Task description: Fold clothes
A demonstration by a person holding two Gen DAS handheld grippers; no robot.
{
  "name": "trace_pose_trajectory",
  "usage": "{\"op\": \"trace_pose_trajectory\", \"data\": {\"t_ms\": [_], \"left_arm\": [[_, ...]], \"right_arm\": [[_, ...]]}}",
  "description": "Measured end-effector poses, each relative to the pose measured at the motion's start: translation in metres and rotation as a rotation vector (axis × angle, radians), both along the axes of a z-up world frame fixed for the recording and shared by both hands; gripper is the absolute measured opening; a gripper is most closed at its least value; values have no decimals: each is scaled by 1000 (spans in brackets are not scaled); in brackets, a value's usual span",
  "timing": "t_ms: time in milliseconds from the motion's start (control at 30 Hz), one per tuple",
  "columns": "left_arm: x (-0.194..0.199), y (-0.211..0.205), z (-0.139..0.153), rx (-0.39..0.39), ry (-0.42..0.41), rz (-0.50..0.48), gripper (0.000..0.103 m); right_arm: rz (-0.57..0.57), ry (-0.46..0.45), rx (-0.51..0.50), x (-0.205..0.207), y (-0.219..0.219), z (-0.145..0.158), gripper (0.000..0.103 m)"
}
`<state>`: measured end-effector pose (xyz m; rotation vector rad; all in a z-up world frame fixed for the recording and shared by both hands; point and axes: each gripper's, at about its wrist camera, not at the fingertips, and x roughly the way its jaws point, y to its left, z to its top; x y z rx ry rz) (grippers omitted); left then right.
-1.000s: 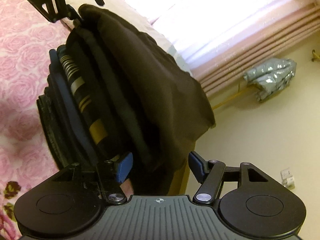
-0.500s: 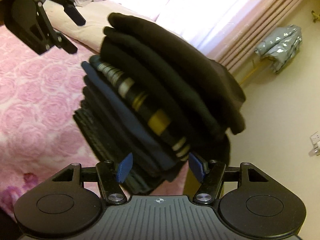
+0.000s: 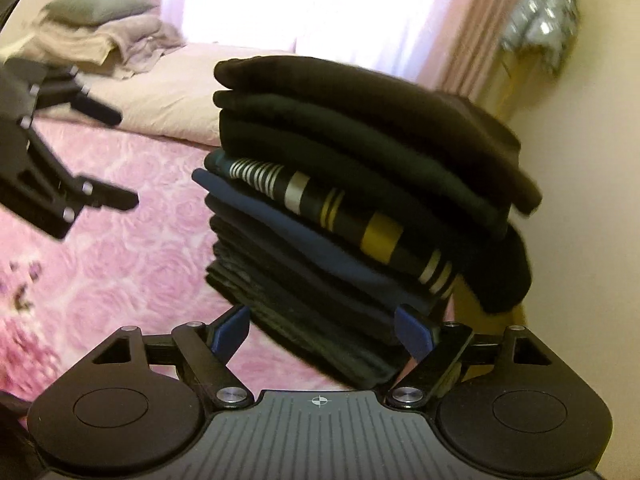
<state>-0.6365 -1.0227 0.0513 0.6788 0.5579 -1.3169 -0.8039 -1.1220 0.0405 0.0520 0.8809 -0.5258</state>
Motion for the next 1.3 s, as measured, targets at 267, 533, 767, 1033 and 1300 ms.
{"op": "trace_pose_trajectory", "data": {"t_ms": [267, 533, 767, 1033, 1300], "left_arm": [[20, 15, 6, 6, 163, 63, 101], [18, 44, 20, -31, 176, 32, 101], [18, 83, 27, -52, 188, 9, 101], [24, 125, 29, -52, 211, 33, 101], [18, 134, 43, -102, 196, 86, 101]], "right_arm": [[-308, -98, 162, -12, 8, 10, 83], [-480, -166, 209, -20, 43, 27, 83], [-578, -208, 170, -19, 102, 39, 83], [-587, -197, 177, -8, 152, 43, 83], [-523, -206, 97, -3, 151, 62, 83]]}}
